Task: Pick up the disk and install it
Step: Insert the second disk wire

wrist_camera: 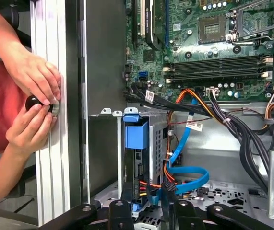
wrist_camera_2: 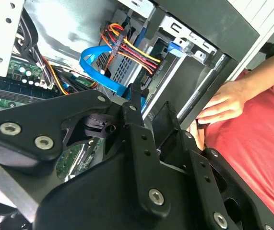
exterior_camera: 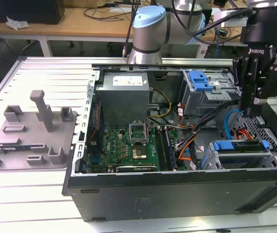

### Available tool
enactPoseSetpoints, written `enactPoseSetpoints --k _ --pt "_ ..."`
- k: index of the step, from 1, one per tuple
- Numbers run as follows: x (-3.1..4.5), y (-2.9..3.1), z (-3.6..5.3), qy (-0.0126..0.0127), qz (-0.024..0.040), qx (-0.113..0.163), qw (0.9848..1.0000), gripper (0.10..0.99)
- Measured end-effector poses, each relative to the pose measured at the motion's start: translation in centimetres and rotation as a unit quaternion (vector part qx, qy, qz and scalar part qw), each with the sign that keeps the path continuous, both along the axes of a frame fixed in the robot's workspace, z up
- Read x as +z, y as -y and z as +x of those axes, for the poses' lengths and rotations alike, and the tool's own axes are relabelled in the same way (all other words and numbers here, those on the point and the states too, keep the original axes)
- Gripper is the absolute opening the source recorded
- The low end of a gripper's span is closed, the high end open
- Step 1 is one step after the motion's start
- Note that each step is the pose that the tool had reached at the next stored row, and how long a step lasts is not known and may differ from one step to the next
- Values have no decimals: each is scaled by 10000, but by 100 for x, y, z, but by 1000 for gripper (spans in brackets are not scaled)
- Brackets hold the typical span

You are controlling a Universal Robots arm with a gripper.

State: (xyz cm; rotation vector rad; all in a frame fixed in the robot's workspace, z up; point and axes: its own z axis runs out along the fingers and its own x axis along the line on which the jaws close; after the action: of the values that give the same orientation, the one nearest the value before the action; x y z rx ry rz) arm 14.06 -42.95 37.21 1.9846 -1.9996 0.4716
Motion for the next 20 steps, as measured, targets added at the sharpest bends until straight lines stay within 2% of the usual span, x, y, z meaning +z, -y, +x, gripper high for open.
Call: enactPoseSetpoints --k 10,12,14,16,20 --pt "-19 6 -3 -2 -2 17 10000 361" --pt "-19 6 36 -20 -3 17 10000 227" --pt "-19 6 102 -70 -21 17 10000 227" --pt "-25 5 131 -107 -41 18 9999 227" --pt "-61 3 131 -111 -43 17 9999 227"
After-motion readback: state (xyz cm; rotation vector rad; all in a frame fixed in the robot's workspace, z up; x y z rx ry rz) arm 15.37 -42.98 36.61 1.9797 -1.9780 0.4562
